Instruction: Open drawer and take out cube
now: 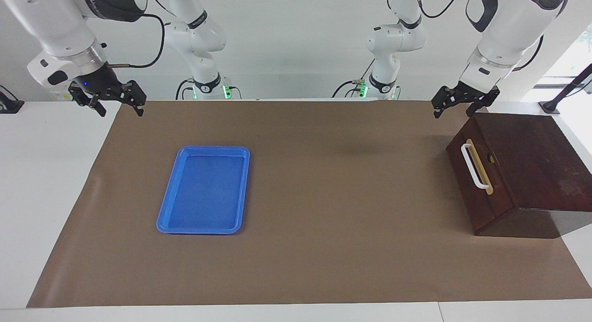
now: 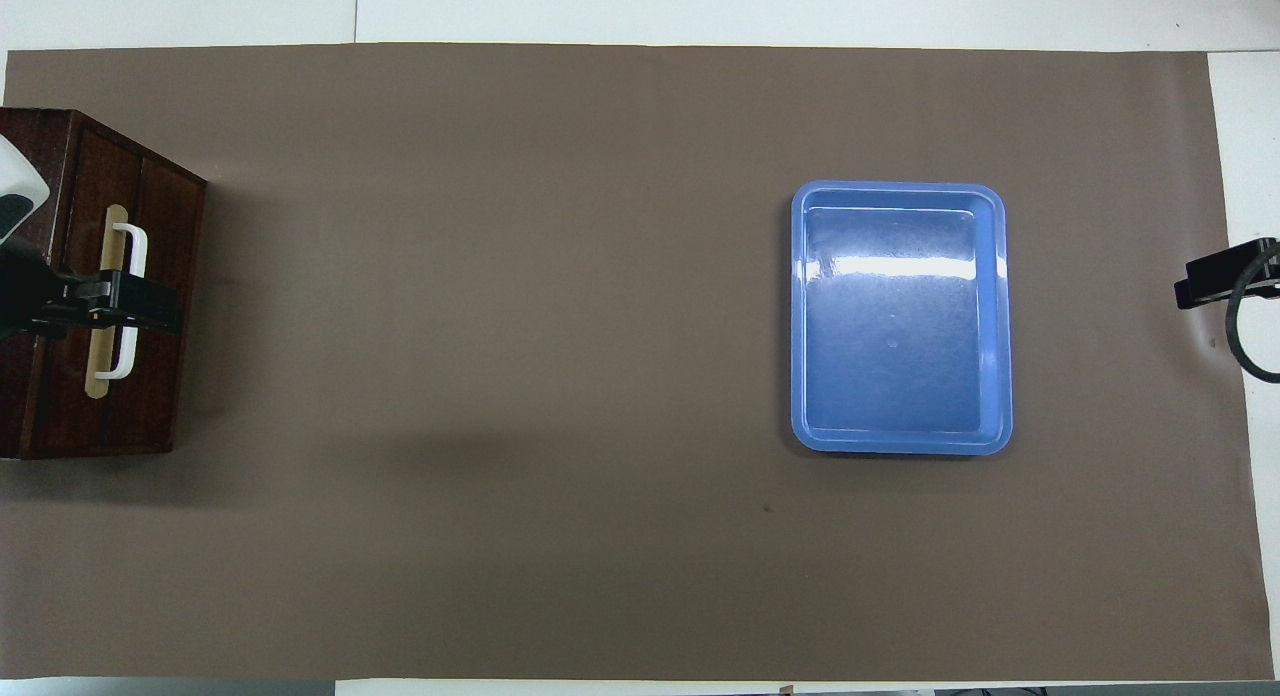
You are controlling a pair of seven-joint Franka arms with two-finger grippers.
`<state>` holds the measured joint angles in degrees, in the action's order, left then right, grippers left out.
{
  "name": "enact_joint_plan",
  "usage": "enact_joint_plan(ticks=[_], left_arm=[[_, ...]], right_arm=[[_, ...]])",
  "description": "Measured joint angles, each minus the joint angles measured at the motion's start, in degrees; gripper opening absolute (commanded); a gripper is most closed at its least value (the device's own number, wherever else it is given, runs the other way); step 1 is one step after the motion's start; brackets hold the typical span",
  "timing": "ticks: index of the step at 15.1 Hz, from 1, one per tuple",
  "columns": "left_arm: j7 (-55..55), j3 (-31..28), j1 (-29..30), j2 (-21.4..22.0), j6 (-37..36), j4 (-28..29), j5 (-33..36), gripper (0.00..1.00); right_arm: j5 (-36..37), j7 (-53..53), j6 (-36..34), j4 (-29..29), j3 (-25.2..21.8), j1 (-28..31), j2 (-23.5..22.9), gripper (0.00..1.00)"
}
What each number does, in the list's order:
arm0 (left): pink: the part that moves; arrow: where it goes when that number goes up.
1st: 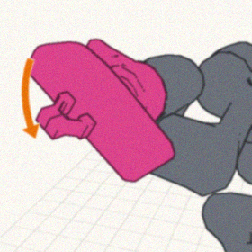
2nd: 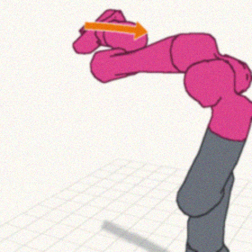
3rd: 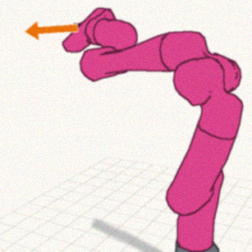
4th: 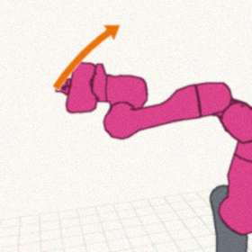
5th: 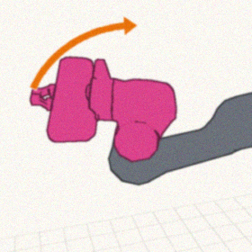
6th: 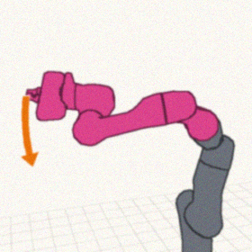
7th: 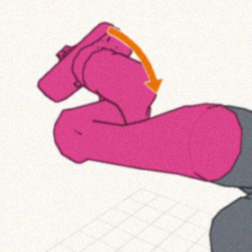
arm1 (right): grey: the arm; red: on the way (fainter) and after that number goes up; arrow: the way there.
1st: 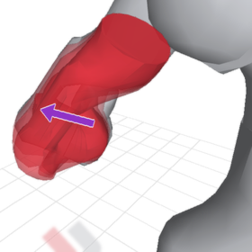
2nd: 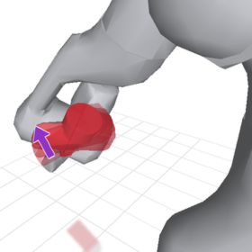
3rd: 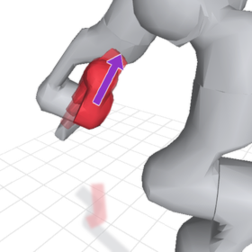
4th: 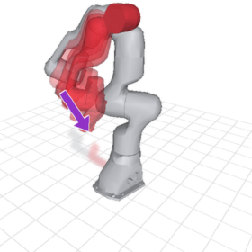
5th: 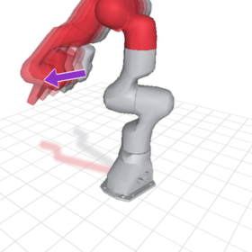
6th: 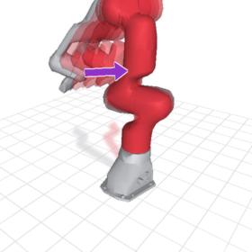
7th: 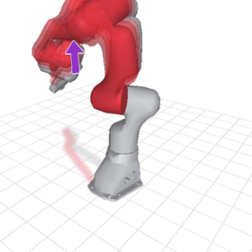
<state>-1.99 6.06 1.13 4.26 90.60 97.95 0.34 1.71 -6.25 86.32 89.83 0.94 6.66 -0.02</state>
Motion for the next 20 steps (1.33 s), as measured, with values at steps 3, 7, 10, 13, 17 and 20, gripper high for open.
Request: enact_joint_plan(ticks=[3, 7, 10, 13, 17, 20], left_arm=[[0.0, -0.02, 0.0, 0.0, 0.19, 0.0, 0.02, 1.0], [0.0, -0.1, 0.01, 0.0, 0.75, 0.4, 0.07, 1.0], [0.0, -0.1, 0.01, 0.0, 0.97, 0.78, 0.07, 1.0], [0.0, -0.1, 0.01, 0.03, 1.71, 1.42, 0.07, 1.0], [0.0, -0.09, 0.0, 0.05, 1.97, 1.89, 0.07, 1.0], [0.0, -0.09, 0.0, 0.08, 2.14, 1.99, 0.07, 1.0]], right_arm=[[0.0, 0.0, 0.0, 0.0, 0.0, 0.0, 0.0, 1.0], [0.0, 0.0, 0.0, 0.0, 0.0, 0.0, 0.0, 1.0], [0.0, 0.0, 0.0, 0.0, -0.02, 0.01, 0.0, 1.0], [-0.3, 0.0, 0.0, 0.0, -0.11, 0.34, 0.0, 1.0], [-0.45, 0.0, 0.0, 0.0, -0.12, 0.48, 0.0, 1.0], [-0.46, 0.0, 0.0, 0.0, -0.12, 0.48, 0.0, 1.0]])
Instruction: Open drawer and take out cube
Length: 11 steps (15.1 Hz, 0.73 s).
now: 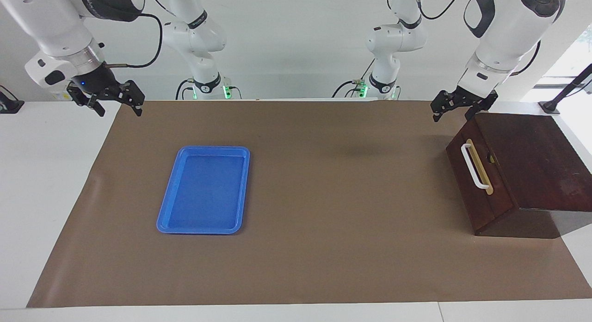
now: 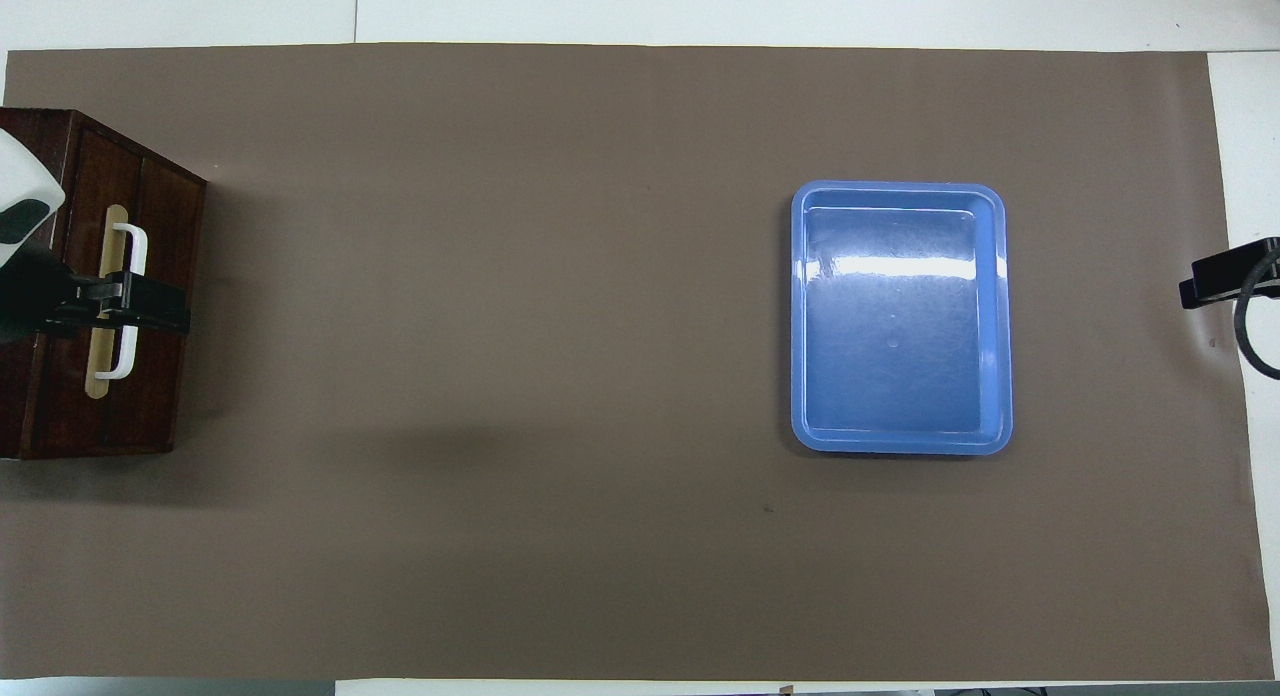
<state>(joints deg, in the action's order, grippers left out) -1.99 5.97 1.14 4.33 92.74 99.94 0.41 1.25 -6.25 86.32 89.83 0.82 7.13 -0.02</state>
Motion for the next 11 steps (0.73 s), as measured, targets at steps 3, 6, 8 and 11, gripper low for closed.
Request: enact_joint_plan(ticks=[3, 6, 8, 11], left_arm=[[0.2, 0.1, -0.02, 0.02, 1.14, 0.56, 0.0, 1.0], [1.71, 0.26, -0.14, -0.02, 4.24, 2.32, 2.65, 1.0], [2.5, 0.33, -0.76, -0.22, 7.92, 4.38, 6.71, 1.0], [2.52, 0.4, -1.41, -1.98, 12.31, 6.26, 12.35, 1.0]], right_arm=[[0.0, 0.0, 0.0, 0.0, 0.0, 0.0, 0.0, 1.0], [0.0, 0.0, 0.0, 0.0, 0.0, 0.0, 0.0, 1.0], [-0.01, 0.0, 0.0, 0.0, 0.0, 0.0, 0.0, 1.0], [-0.01, 0.0, 0.0, 0.0, 0.0, 0.0, 0.0, 1.0]])
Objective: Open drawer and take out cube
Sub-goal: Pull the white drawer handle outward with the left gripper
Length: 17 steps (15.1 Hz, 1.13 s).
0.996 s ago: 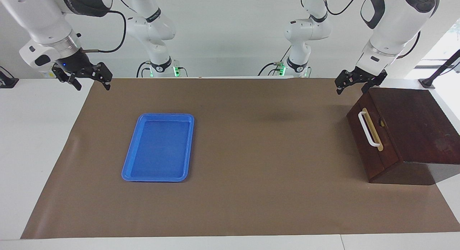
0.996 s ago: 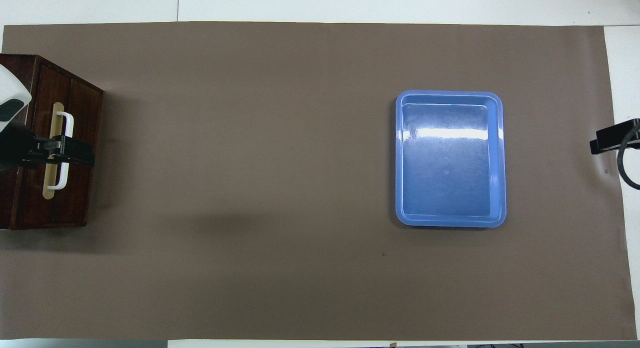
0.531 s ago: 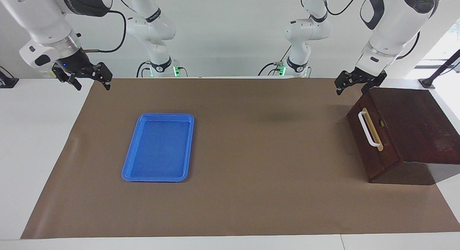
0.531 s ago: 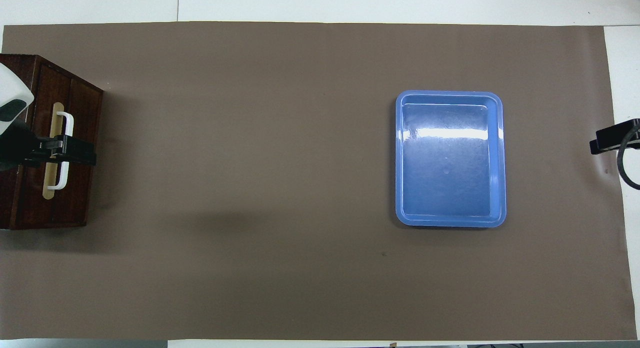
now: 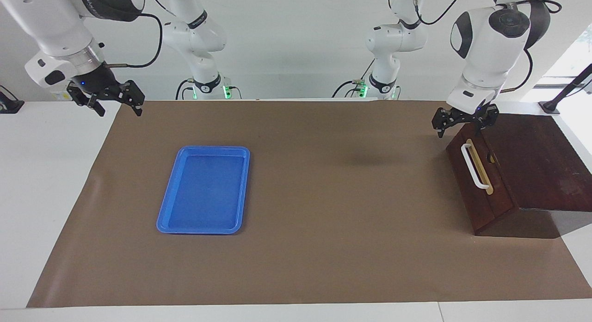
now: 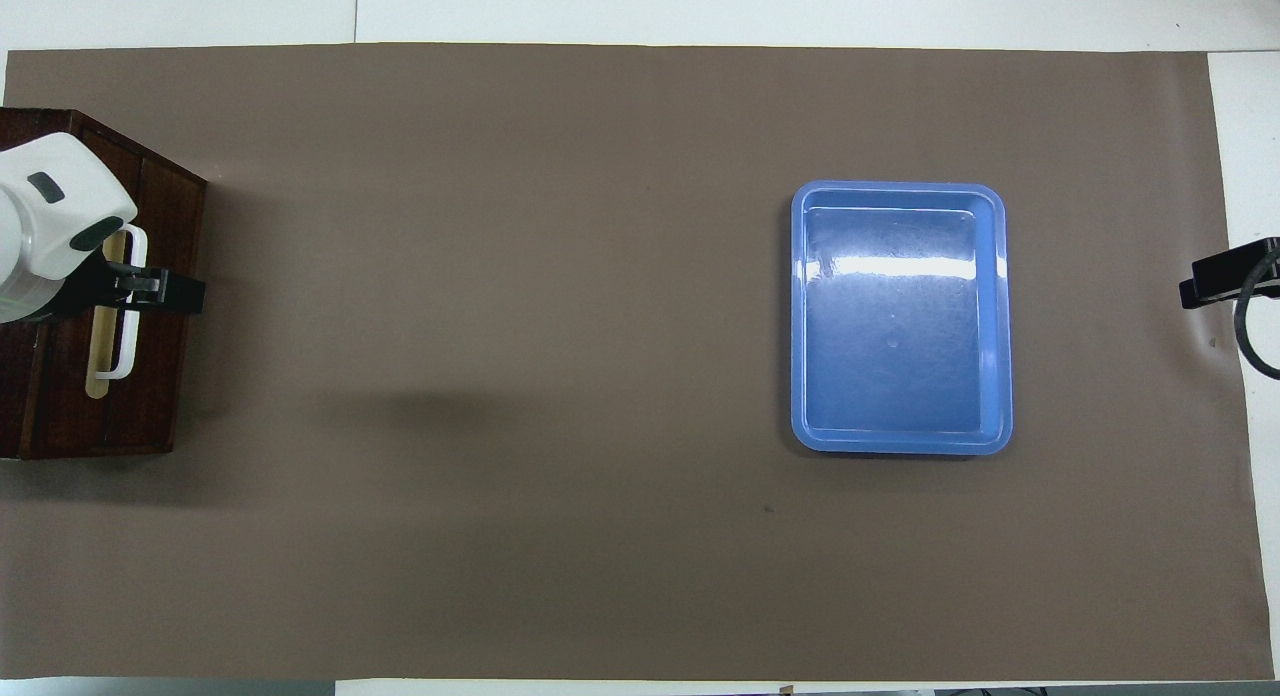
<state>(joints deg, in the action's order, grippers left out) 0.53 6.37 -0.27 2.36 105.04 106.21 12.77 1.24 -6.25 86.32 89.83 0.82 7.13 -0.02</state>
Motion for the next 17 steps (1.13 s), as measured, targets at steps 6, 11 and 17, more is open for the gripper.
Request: enact_joint_plan(ticks=[6, 11, 17], left_arm=[[-1.06, -0.04, -0.09, -5.72, 9.26, 2.9, 8.48, 1.0], [-3.39, -0.38, -0.08, -7.93, 15.65, 7.75, 13.9, 1.0], [-3.4, -0.82, 1.2, -7.92, 17.73, 9.02, 16.37, 1.0]], right_arm=[[0.0, 0.0, 0.0, 0.0, 0.0, 0.0, 0.0, 1.0], [0.0, 0.0, 0.0, 0.0, -0.01, 0.0, 0.0, 1.0], [0.0, 0.0, 0.0, 0.0, -0.04, 0.0, 0.0, 1.0]])
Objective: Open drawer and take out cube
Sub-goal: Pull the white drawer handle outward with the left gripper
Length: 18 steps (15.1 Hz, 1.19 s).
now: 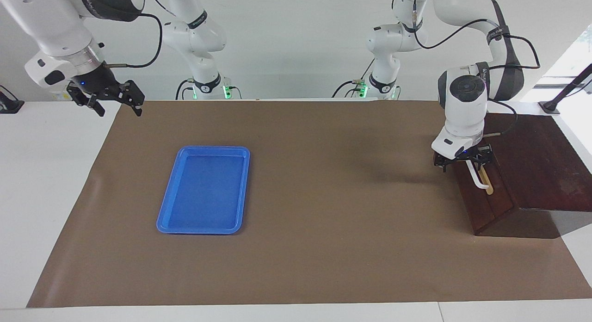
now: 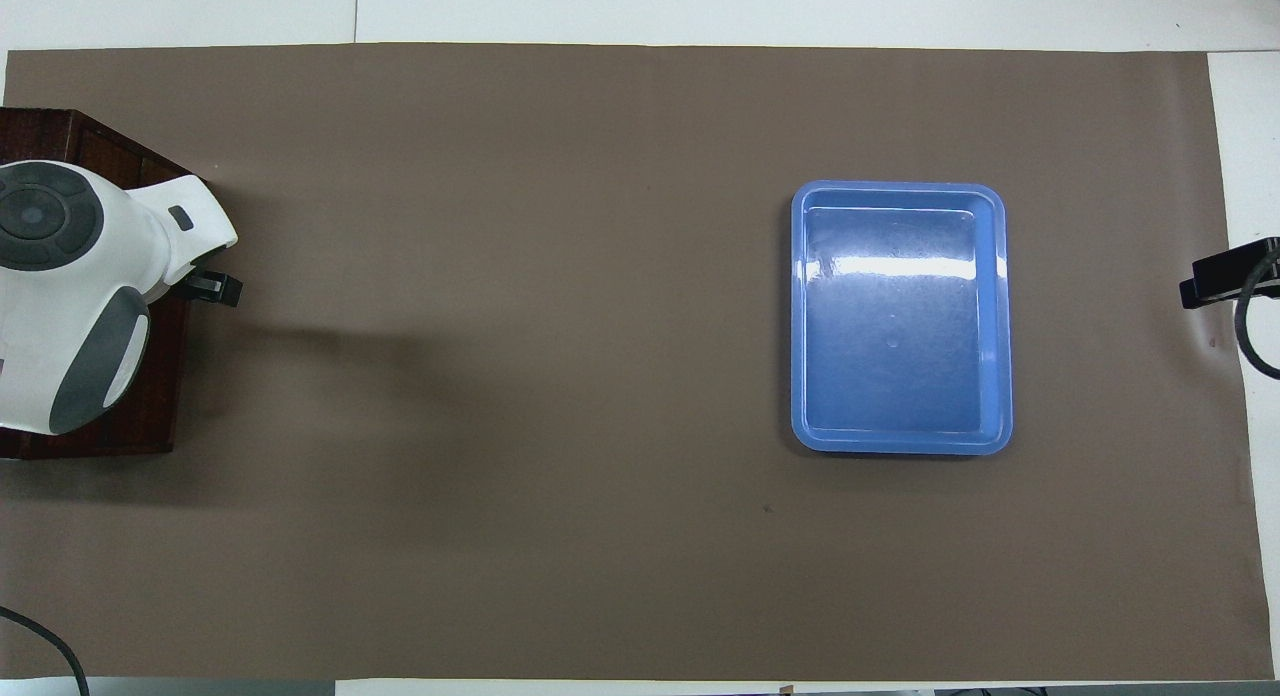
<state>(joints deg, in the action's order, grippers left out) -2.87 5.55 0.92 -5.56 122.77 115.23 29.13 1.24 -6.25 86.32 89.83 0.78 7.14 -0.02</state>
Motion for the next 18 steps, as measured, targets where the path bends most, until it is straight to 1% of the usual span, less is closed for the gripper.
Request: enact_joint_plan(ticks=[6, 9, 18], left_arm=[[-3.38, -0.33, 0.36, -0.08, 0.21, 0.45, 1.44, 1.0], [-4.94, -0.37, 0.37, -0.75, 0.26, 0.71, 3.7, 1.0], [-7.23, -0.18, 0.61, -2.76, 0.73, 0.73, 4.34, 1.0]], right_arm=[[0.0, 0.0, 0.0, 0.0, -0.05, 0.01, 0.0, 1.0], [0.0, 0.0, 0.0, 0.0, -0.05, 0.01, 0.0, 1.0], [0.0, -0.66, 0.0, 0.0, -0.05, 0.02, 0.0, 1.0]])
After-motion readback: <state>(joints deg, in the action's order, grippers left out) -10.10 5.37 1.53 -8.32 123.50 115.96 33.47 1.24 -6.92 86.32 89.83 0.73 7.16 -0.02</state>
